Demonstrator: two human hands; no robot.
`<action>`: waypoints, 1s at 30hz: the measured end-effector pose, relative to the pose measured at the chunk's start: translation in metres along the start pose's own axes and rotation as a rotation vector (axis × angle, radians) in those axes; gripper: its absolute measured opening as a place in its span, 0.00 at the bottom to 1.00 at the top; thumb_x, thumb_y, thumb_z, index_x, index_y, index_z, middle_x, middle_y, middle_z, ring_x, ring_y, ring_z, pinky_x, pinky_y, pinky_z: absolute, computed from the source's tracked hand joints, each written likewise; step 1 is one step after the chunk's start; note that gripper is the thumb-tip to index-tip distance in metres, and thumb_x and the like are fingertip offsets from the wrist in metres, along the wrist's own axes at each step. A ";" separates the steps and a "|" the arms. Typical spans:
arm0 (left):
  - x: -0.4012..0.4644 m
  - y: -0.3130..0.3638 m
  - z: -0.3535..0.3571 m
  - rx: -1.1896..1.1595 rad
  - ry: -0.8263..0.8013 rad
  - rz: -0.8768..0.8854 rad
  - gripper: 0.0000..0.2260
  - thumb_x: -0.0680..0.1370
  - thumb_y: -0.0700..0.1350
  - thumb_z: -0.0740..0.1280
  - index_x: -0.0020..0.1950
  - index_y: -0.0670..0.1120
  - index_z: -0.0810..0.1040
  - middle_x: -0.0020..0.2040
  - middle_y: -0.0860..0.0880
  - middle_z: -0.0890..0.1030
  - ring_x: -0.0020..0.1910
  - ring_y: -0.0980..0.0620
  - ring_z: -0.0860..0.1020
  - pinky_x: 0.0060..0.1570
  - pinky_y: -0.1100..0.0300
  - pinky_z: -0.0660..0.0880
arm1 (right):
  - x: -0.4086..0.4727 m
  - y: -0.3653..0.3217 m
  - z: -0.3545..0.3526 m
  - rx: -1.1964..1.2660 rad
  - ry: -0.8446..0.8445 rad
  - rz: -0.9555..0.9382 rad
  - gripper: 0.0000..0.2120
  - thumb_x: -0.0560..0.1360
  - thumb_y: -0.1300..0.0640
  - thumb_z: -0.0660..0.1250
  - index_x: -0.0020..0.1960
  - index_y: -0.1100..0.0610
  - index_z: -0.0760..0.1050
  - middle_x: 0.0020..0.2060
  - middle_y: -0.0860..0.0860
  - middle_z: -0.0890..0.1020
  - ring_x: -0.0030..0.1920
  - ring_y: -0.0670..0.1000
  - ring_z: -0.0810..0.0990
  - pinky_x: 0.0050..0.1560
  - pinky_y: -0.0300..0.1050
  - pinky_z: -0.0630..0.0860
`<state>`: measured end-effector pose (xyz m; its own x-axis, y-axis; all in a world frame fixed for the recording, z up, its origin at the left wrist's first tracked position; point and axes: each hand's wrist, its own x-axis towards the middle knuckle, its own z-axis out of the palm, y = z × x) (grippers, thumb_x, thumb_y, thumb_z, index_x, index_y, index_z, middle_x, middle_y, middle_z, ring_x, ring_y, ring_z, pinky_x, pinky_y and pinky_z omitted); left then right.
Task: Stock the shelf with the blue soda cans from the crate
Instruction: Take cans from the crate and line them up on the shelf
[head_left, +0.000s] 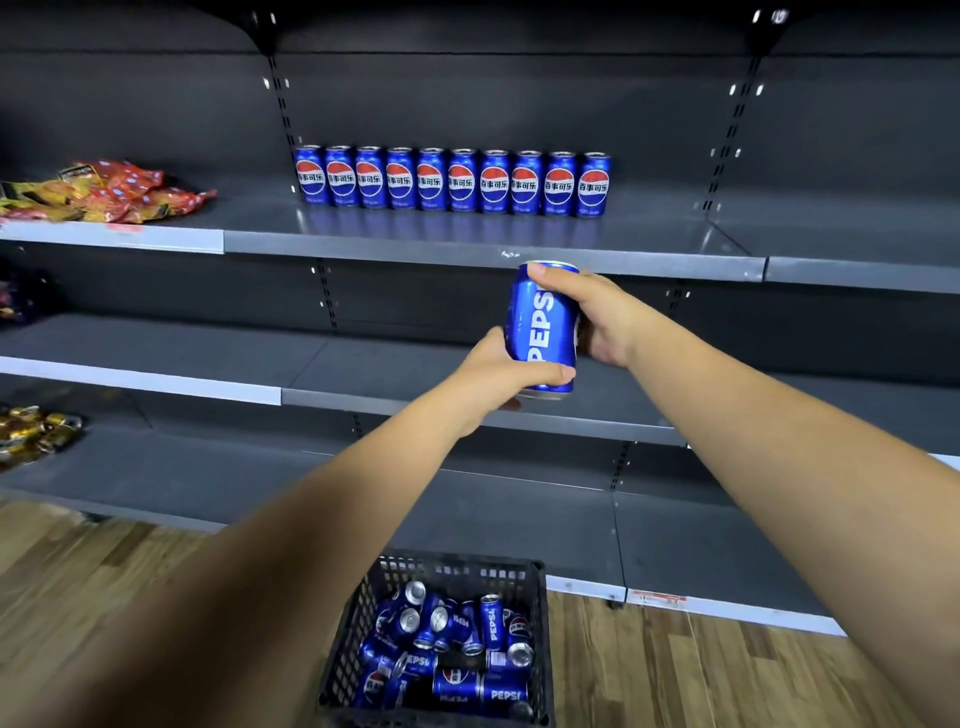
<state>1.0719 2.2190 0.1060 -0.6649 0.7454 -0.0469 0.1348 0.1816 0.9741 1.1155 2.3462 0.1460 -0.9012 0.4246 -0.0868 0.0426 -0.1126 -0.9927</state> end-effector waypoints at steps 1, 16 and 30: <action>0.002 0.000 0.002 0.007 -0.008 -0.005 0.33 0.60 0.52 0.74 0.63 0.47 0.69 0.56 0.51 0.80 0.50 0.54 0.79 0.42 0.59 0.75 | 0.002 0.001 -0.002 -0.001 0.026 -0.001 0.27 0.67 0.50 0.75 0.60 0.61 0.73 0.45 0.54 0.84 0.43 0.51 0.84 0.41 0.45 0.80; 0.053 -0.006 0.052 -0.019 0.247 -0.014 0.31 0.59 0.40 0.76 0.57 0.43 0.65 0.53 0.44 0.78 0.50 0.46 0.79 0.49 0.50 0.80 | 0.022 0.010 -0.031 -0.041 0.150 -0.039 0.33 0.67 0.48 0.76 0.63 0.58 0.63 0.50 0.54 0.81 0.43 0.50 0.82 0.39 0.44 0.78; 0.134 -0.018 -0.009 -0.427 -0.130 -0.026 0.34 0.53 0.27 0.64 0.59 0.44 0.74 0.49 0.45 0.81 0.51 0.45 0.79 0.55 0.52 0.75 | 0.098 0.028 -0.061 -0.304 -0.151 0.009 0.25 0.59 0.60 0.77 0.55 0.56 0.77 0.46 0.49 0.84 0.52 0.52 0.80 0.56 0.47 0.73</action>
<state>0.9738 2.3096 0.0837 -0.5626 0.8235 -0.0730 -0.2144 -0.0600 0.9749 1.0547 2.4391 0.1050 -0.9530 0.2842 -0.1046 0.1566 0.1667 -0.9735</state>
